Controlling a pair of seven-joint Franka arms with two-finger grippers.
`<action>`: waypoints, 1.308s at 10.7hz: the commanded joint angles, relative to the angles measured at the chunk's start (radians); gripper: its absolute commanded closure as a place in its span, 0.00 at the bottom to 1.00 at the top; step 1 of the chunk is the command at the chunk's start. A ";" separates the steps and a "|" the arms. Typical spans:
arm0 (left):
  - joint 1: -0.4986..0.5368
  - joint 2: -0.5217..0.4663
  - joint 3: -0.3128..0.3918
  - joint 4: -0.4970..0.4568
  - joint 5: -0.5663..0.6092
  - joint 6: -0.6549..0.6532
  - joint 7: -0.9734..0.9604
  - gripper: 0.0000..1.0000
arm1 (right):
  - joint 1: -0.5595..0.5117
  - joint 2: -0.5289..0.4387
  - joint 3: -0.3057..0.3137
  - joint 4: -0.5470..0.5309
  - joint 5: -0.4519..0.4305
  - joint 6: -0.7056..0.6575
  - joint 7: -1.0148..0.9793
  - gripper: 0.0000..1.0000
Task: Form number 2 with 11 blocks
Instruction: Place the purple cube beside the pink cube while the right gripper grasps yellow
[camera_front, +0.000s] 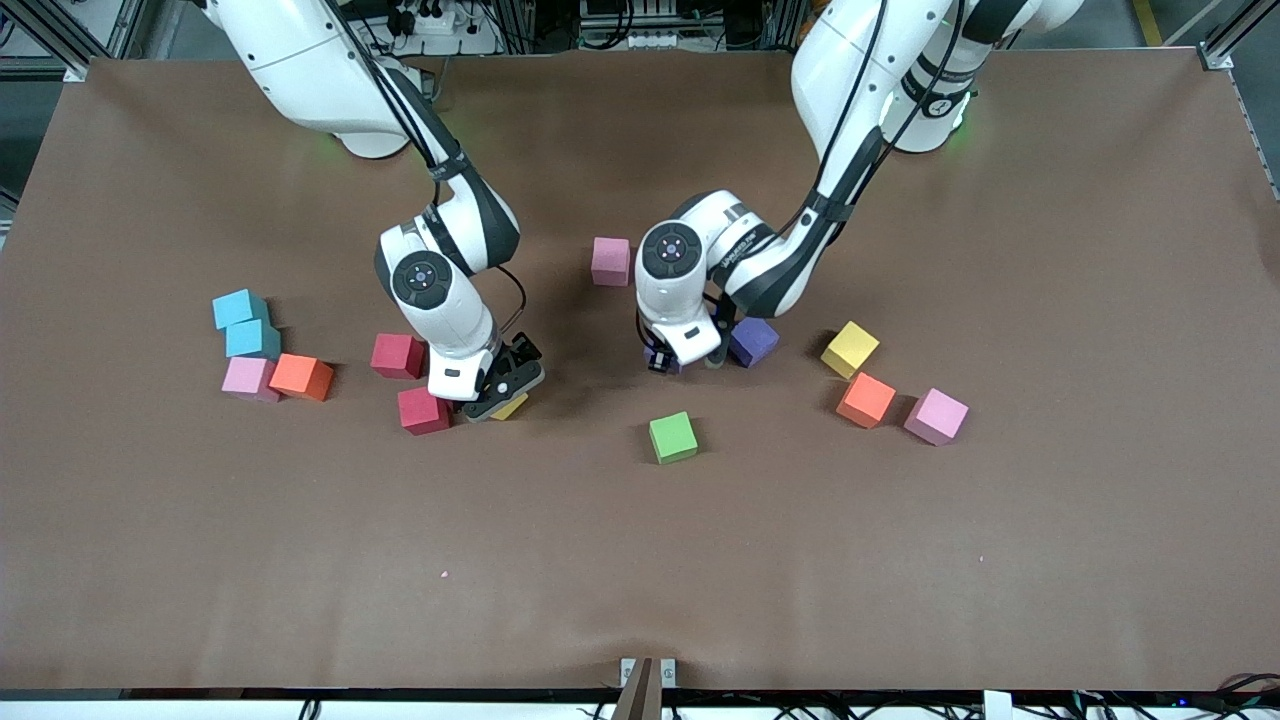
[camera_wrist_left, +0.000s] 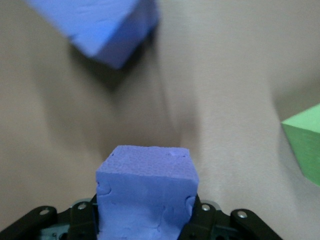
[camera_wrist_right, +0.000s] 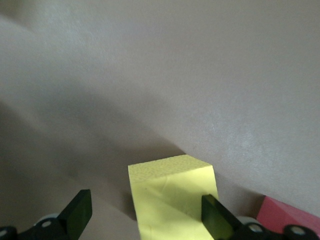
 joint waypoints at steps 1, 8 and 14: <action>-0.039 -0.073 -0.016 -0.091 0.026 -0.018 -0.215 1.00 | -0.002 -0.032 0.001 0.001 -0.002 -0.040 0.004 0.00; -0.137 -0.116 -0.021 -0.200 0.027 -0.009 -0.392 1.00 | 0.003 0.004 -0.019 0.012 -0.019 -0.042 -0.034 0.00; -0.137 -0.257 -0.056 -0.416 0.061 0.178 -0.378 1.00 | 0.004 0.041 -0.019 0.003 -0.018 0.011 -0.036 0.24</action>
